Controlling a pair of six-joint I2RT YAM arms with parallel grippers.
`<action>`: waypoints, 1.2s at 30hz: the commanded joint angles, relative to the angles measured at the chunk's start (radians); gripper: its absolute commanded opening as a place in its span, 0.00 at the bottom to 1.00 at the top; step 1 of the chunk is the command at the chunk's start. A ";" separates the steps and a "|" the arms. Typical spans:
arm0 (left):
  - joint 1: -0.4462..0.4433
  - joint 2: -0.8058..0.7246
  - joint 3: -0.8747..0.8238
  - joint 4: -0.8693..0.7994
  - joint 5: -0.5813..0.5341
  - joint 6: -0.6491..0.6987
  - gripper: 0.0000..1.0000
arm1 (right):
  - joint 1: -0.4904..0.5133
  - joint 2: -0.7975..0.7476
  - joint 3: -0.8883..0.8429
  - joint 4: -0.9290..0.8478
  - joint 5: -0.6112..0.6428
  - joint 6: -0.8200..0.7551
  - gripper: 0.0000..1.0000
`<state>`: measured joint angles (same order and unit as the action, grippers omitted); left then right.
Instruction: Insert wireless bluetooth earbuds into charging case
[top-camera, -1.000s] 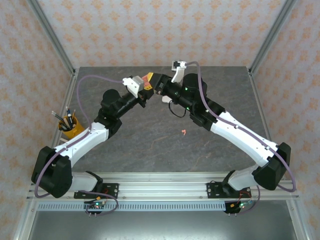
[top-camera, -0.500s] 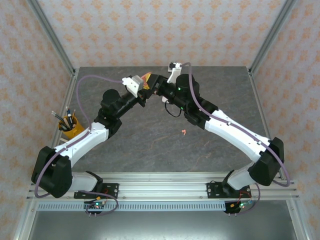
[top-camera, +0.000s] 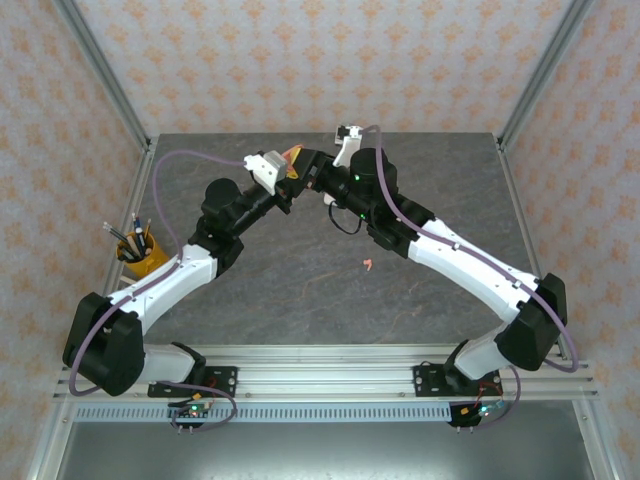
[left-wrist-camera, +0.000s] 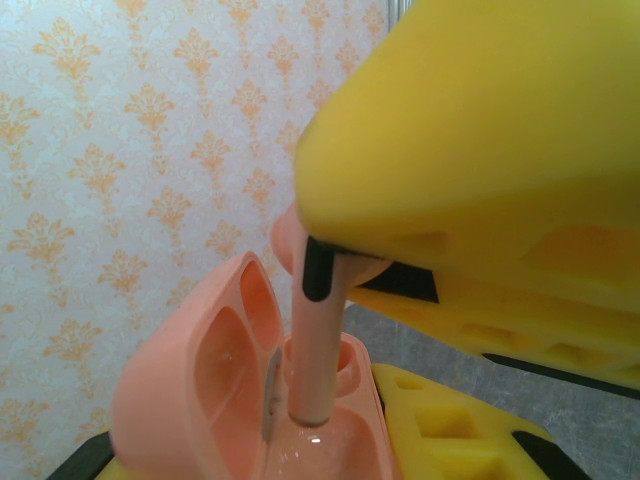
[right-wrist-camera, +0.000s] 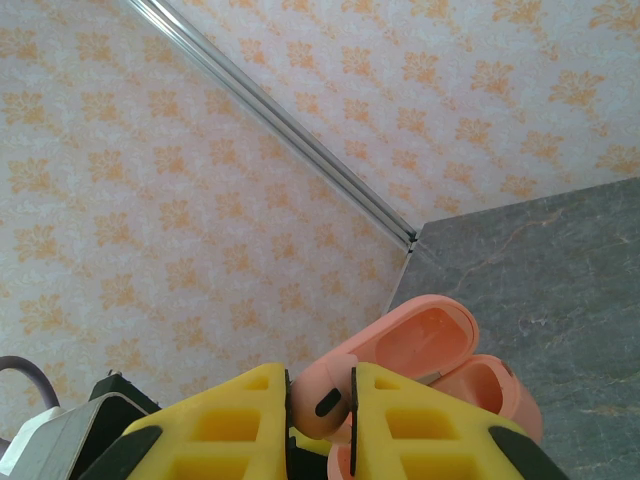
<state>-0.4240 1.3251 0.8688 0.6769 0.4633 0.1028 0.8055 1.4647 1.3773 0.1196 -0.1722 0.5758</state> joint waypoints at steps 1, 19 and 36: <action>-0.007 -0.010 0.032 0.035 -0.012 0.003 0.00 | 0.004 0.007 -0.002 0.005 0.000 0.001 0.19; -0.006 0.003 0.042 0.037 -0.011 -0.005 0.00 | 0.004 0.023 -0.008 -0.053 -0.030 -0.019 0.19; -0.007 0.008 0.039 0.044 -0.011 -0.009 0.00 | 0.033 0.064 0.031 -0.107 -0.049 -0.059 0.18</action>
<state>-0.4229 1.3354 0.8692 0.6422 0.4335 0.1024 0.8047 1.5066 1.3907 0.0731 -0.1810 0.5407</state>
